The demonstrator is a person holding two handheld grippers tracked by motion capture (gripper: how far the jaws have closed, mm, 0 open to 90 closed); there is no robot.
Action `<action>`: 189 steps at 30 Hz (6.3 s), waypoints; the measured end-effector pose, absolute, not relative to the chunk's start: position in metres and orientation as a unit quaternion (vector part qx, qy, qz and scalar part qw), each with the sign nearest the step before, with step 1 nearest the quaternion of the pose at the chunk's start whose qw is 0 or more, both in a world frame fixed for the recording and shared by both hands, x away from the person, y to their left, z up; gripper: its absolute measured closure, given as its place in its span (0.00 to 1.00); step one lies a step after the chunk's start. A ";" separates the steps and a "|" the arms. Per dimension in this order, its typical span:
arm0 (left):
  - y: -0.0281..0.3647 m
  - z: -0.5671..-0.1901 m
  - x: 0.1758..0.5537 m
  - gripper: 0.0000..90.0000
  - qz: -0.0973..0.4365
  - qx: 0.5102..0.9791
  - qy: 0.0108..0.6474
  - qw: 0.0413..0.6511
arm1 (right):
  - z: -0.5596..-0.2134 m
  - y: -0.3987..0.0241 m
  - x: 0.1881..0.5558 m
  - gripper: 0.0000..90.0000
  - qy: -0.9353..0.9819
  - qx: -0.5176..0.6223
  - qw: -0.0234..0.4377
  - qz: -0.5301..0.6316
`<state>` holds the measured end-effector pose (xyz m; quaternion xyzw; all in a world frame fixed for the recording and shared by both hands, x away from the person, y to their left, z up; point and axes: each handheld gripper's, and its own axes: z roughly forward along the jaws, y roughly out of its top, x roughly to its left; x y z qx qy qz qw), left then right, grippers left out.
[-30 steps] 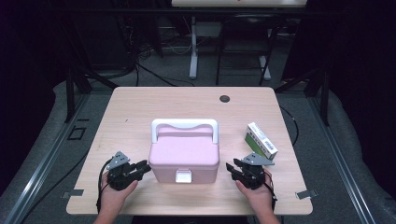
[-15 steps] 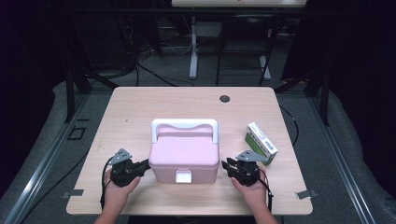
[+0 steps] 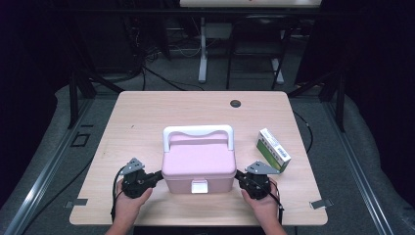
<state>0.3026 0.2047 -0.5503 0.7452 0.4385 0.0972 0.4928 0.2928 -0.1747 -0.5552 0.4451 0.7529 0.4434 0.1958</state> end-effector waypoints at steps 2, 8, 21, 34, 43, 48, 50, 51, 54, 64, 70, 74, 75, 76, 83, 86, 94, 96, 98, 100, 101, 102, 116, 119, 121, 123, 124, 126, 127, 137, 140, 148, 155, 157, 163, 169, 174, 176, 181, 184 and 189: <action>0.203 -0.550 0.302 1.00 0.096 0.747 0.435 0.494 | -0.554 -0.175 0.291 1.00 0.752 0.449 0.200 0.439; 0.201 -0.550 0.303 1.00 0.096 0.745 0.441 0.490 | -0.554 -0.177 0.288 1.00 0.751 0.451 0.192 0.441; 0.197 -0.546 0.284 1.00 0.097 0.767 0.419 0.476 | -0.551 -0.180 0.267 1.00 0.760 0.448 0.191 0.430; 0.205 -0.543 0.261 1.00 0.100 0.774 0.417 0.467 | -0.548 -0.174 0.251 1.00 0.772 0.440 0.180 0.422; 0.208 -0.543 0.252 1.00 0.099 0.776 0.414 0.466 | -0.547 -0.171 0.234 1.00 0.782 0.427 0.184 0.414; 0.209 -0.544 0.254 1.00 0.095 0.773 0.414 0.471 | -0.548 -0.174 0.237 1.00 0.777 0.434 0.166 0.424; 0.211 -0.544 0.257 1.00 0.084 0.771 0.418 0.473 | -0.549 -0.177 0.241 0.97 0.773 0.439 0.150 0.431; 0.212 -0.544 0.259 0.98 0.085 0.770 0.420 0.472 | -0.548 -0.178 0.243 0.93 0.773 0.439 0.153 0.431; 0.214 -0.543 0.261 0.91 0.080 0.765 0.425 0.478 | -0.548 -0.181 0.246 0.88 0.771 0.440 0.153 0.435; 0.233 -0.527 0.266 0.74 0.089 0.752 0.437 0.486 | -0.533 -0.197 0.247 0.81 0.761 0.439 0.154 0.452; 0.238 -0.504 0.273 0.68 0.086 0.749 0.435 0.493 | -0.513 -0.201 0.251 0.76 0.758 0.432 0.156 0.463; 0.238 -0.487 0.278 0.64 0.083 0.756 0.421 0.494 | -0.490 -0.204 0.251 0.71 0.758 0.419 0.179 0.466; 0.237 -0.485 0.278 0.63 0.084 0.757 0.420 0.494 | -0.485 -0.204 0.252 0.69 0.757 0.417 0.186 0.468; 0.235 -0.480 0.279 0.63 0.087 0.760 0.415 0.493 | -0.478 -0.205 0.253 0.69 0.757 0.415 0.188 0.469; 0.229 -0.467 0.282 0.63 0.091 0.771 0.403 0.485 | -0.464 -0.208 0.262 0.68 0.764 0.405 0.182 0.468; 0.228 -0.462 0.286 0.63 0.087 0.775 0.397 0.484 | -0.457 -0.207 0.263 0.67 0.768 0.399 0.177 0.468; 0.225 -0.455 0.290 0.60 0.072 0.780 0.391 0.484 | -0.444 -0.201 0.264 0.66 0.773 0.385 0.168 0.475; 0.223 -0.454 0.292 0.60 0.073 0.781 0.390 0.483 | -0.443 -0.198 0.266 0.66 0.774 0.384 0.164 0.476; 0.221 -0.453 0.295 0.60 0.074 0.783 0.387 0.481 | -0.444 -0.194 0.269 0.66 0.776 0.381 0.161 0.476; 0.218 -0.451 0.297 0.60 0.072 0.784 0.382 0.484 | -0.444 -0.191 0.272 0.66 0.778 0.380 0.159 0.474; 0.216 -0.451 0.299 0.60 0.069 0.783 0.383 0.485 | -0.444 -0.190 0.273 0.66 0.779 0.379 0.160 0.474; 0.215 -0.450 0.300 0.60 0.067 0.784 0.382 0.484 | -0.444 -0.188 0.274 0.66 0.781 0.379 0.156 0.472; 0.195 -0.451 0.312 0.65 0.054 0.793 0.375 0.478 | -0.449 -0.180 0.286 0.66 0.782 0.381 0.133 0.475; 0.193 -0.451 0.313 0.67 0.056 0.794 0.372 0.477 | -0.452 -0.179 0.289 0.67 0.784 0.381 0.126 0.474; 0.193 -0.451 0.313 0.68 0.056 0.793 0.374 0.478 | -0.453 -0.178 0.291 0.70 0.779 0.382 0.116 0.484; 0.194 -0.450 0.314 0.70 0.056 0.793 0.375 0.477 | -0.453 -0.176 0.292 0.70 0.777 0.383 0.115 0.486; 0.194 -0.450 0.314 0.71 0.056 0.793 0.375 0.477 | -0.453 -0.176 0.292 0.71 0.778 0.382 0.117 0.486; 0.194 -0.450 0.313 0.75 0.059 0.794 0.374 0.476 | -0.453 -0.176 0.292 0.72 0.778 0.381 0.119 0.484; 0.194 -0.449 0.312 0.75 0.067 0.797 0.370 0.473 | -0.452 -0.175 0.292 0.73 0.779 0.381 0.120 0.484; 0.191 -0.449 0.301 0.79 0.102 0.799 0.356 0.473 | -0.451 -0.171 0.281 0.78 0.779 0.368 0.156 0.484; 0.192 -0.447 0.299 0.81 0.103 0.802 0.355 0.469 | -0.450 -0.172 0.279 0.81 0.778 0.366 0.153 0.487; 0.192 -0.446 0.299 0.82 0.103 0.804 0.354 0.467 | -0.447 -0.173 0.278 0.82 0.786 0.358 0.150 0.481; 0.192 -0.441 0.299 0.82 0.107 0.804 0.350 0.468 | -0.446 -0.173 0.278 0.82 0.779 0.359 0.151 0.491; 0.192 -0.440 0.299 0.82 0.109 0.801 0.350 0.473 | -0.444 -0.174 0.278 0.82 0.778 0.360 0.152 0.493; 0.193 -0.437 0.301 0.82 0.108 0.799 0.349 0.478 | -0.439 -0.174 0.279 0.82 0.776 0.359 0.149 0.497; 0.193 -0.433 0.303 0.82 0.107 0.798 0.350 0.479 | -0.436 -0.176 0.282 0.82 0.775 0.362 0.142 0.499; 0.195 -0.431 0.304 0.78 0.102 0.796 0.349 0.484 | -0.432 -0.176 0.283 0.83 0.774 0.361 0.139 0.500; 0.199 -0.429 0.303 0.75 0.086 0.783 0.356 0.503 | -0.431 -0.176 0.283 0.83 0.774 0.362 0.140 0.500; 0.212 -0.426 0.295 0.74 0.099 0.785 0.358 0.496 | -0.428 -0.178 0.284 0.83 0.771 0.365 0.133 0.505; 0.218 -0.424 0.288 0.76 0.103 0.785 0.359 0.495 | -0.426 -0.178 0.284 0.83 0.773 0.363 0.135 0.503; 0.226 -0.422 0.279 0.79 0.112 0.787 0.357 0.490 | -0.423 -0.178 0.286 0.83 0.774 0.364 0.133 0.501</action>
